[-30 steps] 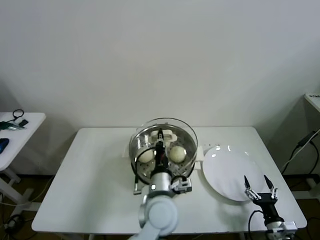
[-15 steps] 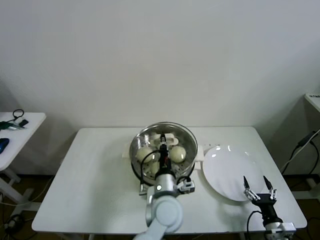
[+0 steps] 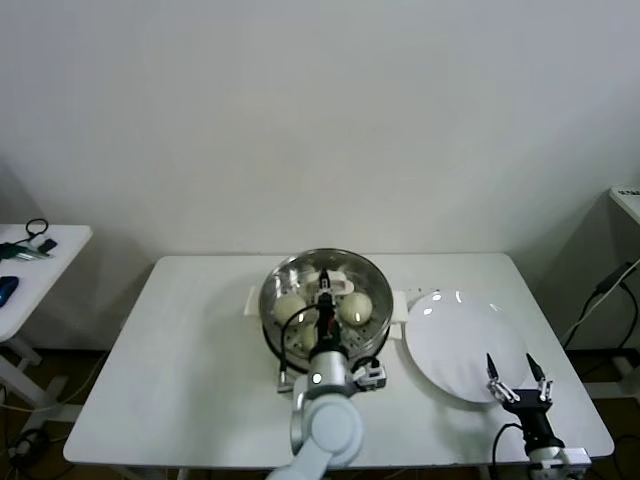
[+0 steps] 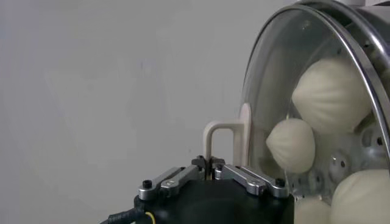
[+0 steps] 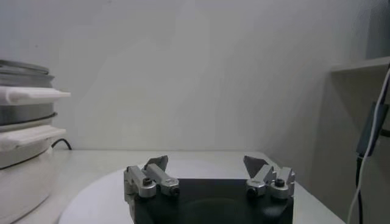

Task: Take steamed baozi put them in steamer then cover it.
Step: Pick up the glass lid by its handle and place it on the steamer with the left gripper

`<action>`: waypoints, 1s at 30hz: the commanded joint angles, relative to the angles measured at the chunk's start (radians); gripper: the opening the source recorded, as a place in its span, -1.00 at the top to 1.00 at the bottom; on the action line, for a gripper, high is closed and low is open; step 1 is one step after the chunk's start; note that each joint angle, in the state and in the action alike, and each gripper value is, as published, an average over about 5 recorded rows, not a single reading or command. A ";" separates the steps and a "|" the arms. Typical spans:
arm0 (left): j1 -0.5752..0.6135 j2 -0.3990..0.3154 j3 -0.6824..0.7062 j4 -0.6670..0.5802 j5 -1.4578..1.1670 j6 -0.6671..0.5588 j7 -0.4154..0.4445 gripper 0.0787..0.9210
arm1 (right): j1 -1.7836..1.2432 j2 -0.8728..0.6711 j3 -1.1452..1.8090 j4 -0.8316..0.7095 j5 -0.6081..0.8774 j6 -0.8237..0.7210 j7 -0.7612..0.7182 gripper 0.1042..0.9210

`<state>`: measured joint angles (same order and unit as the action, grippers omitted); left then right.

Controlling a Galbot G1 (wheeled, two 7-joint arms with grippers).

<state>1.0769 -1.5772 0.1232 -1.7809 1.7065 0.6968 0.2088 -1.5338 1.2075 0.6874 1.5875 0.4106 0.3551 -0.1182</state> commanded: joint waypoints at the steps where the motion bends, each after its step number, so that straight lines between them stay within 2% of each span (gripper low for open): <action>1: 0.002 -0.001 0.000 0.005 0.000 0.003 -0.001 0.87 | -0.002 0.006 0.001 0.003 -0.002 0.000 0.000 -0.76; 24: 0.000 0.001 -0.007 0.032 -0.018 -0.006 -0.038 0.86 | 0.003 0.022 -0.002 -0.001 -0.025 0.003 -0.005 -0.76; 27: 0.003 0.004 -0.007 0.029 -0.033 -0.011 -0.043 0.77 | 0.004 0.023 -0.003 0.000 -0.028 0.001 -0.006 -0.76; 30: 0.003 0.007 -0.003 0.024 -0.066 -0.014 -0.058 0.57 | 0.005 0.022 -0.005 0.000 -0.029 -0.006 -0.007 -0.76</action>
<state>1.0760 -1.5615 0.1231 -1.7670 1.6448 0.6783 0.1498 -1.5294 1.2302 0.6840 1.5857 0.3837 0.3560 -0.1232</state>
